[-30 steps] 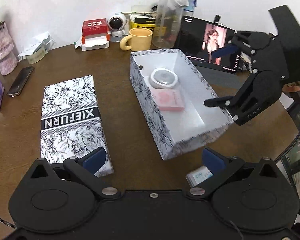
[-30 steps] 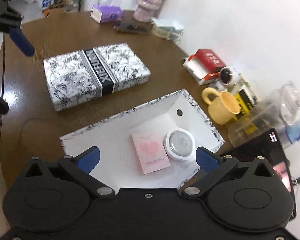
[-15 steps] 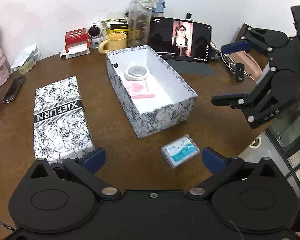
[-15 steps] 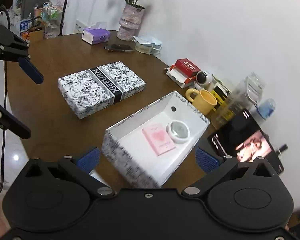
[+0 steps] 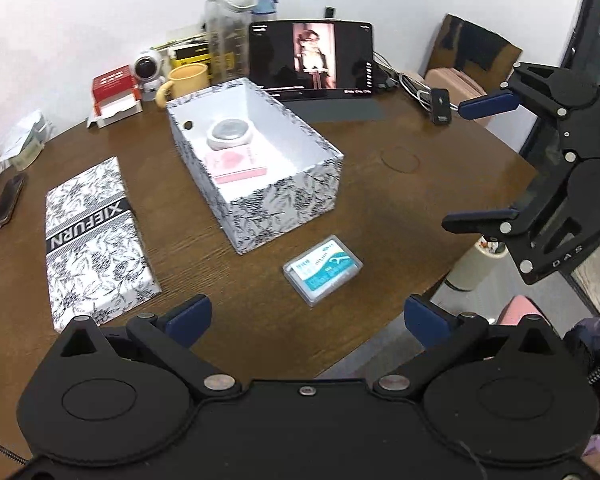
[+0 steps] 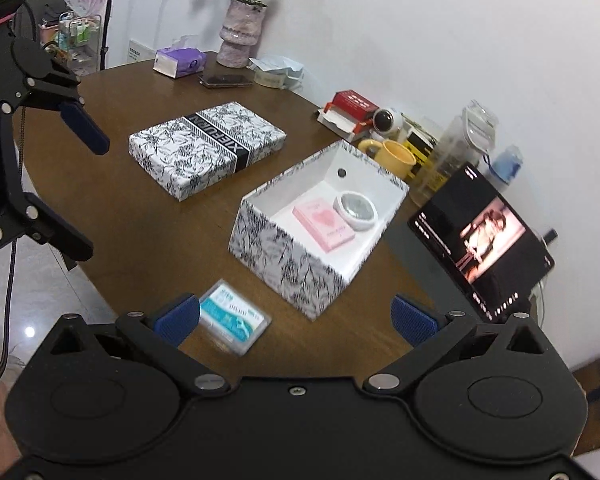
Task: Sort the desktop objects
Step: 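Move the left tool down to the clear teal-labelled floss-pick box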
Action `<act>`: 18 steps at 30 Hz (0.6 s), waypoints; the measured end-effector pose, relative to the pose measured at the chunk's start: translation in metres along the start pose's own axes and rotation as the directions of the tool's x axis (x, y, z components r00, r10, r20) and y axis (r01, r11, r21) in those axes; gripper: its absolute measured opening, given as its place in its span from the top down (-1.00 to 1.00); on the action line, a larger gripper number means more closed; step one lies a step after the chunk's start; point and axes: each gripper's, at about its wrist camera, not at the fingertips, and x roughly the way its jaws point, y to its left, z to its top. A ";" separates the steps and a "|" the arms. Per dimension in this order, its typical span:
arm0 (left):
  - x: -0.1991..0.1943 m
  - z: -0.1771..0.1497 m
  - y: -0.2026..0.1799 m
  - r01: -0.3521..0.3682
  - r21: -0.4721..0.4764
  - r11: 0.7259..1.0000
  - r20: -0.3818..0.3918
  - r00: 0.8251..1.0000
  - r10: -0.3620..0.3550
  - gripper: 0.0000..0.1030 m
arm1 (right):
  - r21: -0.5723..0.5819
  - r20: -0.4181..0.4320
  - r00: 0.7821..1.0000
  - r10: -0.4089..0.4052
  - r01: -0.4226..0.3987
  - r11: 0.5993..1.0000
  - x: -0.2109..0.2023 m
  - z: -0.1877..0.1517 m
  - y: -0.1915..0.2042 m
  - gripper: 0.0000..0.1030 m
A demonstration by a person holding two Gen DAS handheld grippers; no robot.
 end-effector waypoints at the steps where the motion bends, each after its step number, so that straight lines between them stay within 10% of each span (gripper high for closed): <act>1: 0.002 0.001 -0.002 0.001 0.012 1.000 -0.002 1.000 -0.001 -1.00 | 0.007 -0.002 1.000 -0.004 0.004 1.000 -0.002 -0.003 0.001 -1.00; 18: 0.069 0.020 -0.035 0.062 0.184 0.981 -0.092 0.995 -0.046 -1.00 | 0.083 -0.073 0.997 -0.039 0.045 0.996 -0.013 -0.046 0.000 -1.00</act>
